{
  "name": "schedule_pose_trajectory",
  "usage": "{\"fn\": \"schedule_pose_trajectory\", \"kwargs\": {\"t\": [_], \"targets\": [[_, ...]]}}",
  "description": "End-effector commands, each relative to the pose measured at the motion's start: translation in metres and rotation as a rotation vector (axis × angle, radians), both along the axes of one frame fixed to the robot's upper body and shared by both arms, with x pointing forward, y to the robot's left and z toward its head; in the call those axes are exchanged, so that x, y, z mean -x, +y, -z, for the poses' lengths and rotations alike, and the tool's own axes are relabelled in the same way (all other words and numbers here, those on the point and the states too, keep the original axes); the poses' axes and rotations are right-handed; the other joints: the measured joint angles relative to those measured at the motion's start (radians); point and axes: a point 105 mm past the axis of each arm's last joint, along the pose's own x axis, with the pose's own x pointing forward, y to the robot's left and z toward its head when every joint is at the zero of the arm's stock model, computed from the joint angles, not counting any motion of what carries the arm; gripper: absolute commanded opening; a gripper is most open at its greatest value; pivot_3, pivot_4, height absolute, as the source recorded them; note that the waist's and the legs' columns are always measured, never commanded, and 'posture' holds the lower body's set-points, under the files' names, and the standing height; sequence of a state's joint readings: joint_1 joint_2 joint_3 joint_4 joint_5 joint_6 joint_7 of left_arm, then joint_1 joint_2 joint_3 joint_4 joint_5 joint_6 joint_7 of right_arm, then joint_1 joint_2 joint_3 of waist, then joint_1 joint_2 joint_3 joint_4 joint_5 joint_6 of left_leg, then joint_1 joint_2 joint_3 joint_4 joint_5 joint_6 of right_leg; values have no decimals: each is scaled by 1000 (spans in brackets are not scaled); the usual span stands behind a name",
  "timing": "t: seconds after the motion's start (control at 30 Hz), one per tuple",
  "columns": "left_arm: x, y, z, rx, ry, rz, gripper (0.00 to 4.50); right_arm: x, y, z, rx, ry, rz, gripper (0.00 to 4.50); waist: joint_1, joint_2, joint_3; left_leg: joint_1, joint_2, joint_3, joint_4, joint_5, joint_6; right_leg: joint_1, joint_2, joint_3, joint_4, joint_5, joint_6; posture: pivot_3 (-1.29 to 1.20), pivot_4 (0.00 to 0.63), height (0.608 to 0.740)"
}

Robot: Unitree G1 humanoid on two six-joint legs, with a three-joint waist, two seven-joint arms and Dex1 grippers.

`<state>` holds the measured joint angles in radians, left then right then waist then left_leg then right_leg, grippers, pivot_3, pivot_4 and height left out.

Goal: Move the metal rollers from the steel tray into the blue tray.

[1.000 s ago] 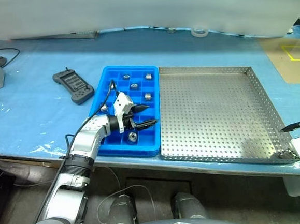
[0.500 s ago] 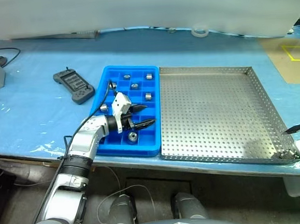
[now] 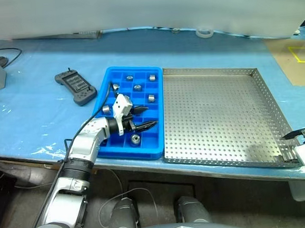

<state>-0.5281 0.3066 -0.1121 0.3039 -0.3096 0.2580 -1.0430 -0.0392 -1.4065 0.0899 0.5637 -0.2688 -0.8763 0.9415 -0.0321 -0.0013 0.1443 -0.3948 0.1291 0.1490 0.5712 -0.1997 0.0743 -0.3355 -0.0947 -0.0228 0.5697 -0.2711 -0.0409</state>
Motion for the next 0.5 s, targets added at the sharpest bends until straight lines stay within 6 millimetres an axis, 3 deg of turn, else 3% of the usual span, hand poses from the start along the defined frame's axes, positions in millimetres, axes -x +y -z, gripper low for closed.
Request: {"fn": "schedule_pose_trajectory", "kwargs": {"t": [0.03,0.27,0.5], "targets": [[1,2,-12,22,-48,0,4071,2,1,10,7,37,-3,3575,3,0,0,0,0,0,0,0,0,0,0,0,0,0,0,-209,150,740],[5,7,-10,6,-42,-12,4071,2,-2,18,5,73,36,3575,17,0,0,-1,0,0,0,0,0,-1,0,0,0,0,0,-209,150,740],[6,11,-10,1,-35,-19,4071,15,-12,19,-123,151,280,3575,33,0,0,-2,0,0,-1,0,0,-1,0,-2,0,0,-1,-188,150,740]]}}
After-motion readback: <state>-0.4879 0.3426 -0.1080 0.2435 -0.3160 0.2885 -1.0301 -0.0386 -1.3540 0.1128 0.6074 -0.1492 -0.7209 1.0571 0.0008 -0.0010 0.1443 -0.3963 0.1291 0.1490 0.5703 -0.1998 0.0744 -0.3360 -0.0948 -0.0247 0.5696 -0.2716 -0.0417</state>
